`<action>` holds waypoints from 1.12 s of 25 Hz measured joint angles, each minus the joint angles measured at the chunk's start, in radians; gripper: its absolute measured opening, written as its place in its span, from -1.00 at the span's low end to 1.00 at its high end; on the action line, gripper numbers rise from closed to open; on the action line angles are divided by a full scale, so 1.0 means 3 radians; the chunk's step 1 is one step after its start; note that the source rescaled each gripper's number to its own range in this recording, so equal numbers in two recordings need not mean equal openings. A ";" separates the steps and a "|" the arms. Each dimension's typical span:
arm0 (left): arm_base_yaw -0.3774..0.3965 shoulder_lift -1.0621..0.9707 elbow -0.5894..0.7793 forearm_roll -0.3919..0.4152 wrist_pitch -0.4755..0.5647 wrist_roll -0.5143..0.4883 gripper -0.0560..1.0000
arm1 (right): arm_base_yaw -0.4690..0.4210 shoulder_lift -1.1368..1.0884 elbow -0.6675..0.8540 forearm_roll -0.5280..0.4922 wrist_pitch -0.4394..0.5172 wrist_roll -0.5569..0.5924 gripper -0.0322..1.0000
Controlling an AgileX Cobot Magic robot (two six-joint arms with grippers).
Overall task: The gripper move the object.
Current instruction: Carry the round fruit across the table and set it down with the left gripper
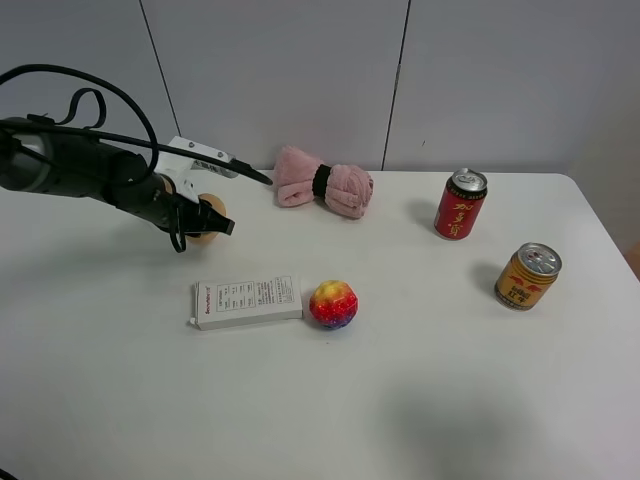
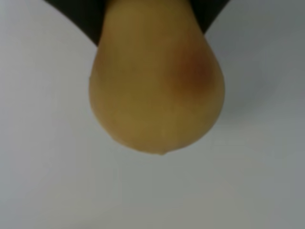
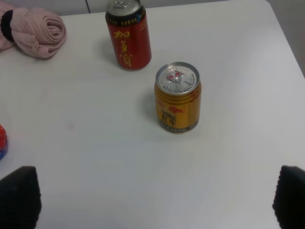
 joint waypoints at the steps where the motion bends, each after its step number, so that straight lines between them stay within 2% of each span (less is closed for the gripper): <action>1: 0.0007 0.0051 0.0000 0.0000 -0.0008 -0.0118 -0.89 | 0.0000 0.0000 0.0000 0.0000 0.0000 0.0000 1.00; 4: 0.0007 0.0173 0.0000 0.0003 -0.0022 -0.0392 -0.88 | 0.0000 0.0000 0.0000 0.0000 0.0000 0.0000 1.00; 6: 0.0007 0.0229 0.0000 0.0003 -0.0042 -0.0464 -0.76 | 0.0000 0.0000 0.0000 0.0000 0.0000 0.0000 1.00; 8: 0.0007 0.0246 0.0000 0.0003 -0.0050 -0.0491 -0.47 | 0.0000 0.0000 0.0000 0.0000 0.0000 0.0000 1.00; 13: 0.0007 0.0256 0.0000 0.0012 -0.0152 -0.0502 0.51 | 0.0000 0.0000 0.0000 0.0000 0.0000 0.0000 1.00; 15: 0.0007 0.0256 0.0000 0.0012 -0.0160 -0.0528 0.68 | 0.0000 0.0000 0.0000 0.0000 0.0000 0.0000 1.00; 19: -0.0025 0.0136 0.0000 0.0012 -0.0137 -0.0553 0.76 | 0.0000 0.0000 0.0000 0.0000 0.0000 0.0000 1.00; 23: -0.0181 -0.0234 0.0000 -0.0046 -0.0088 -0.0555 0.76 | 0.0000 0.0000 0.0000 0.0000 0.0000 0.0000 1.00; 28: -0.0362 -0.0736 0.0000 -0.0075 0.0169 -0.0555 0.76 | 0.0000 0.0000 0.0000 0.0000 0.0000 0.0000 1.00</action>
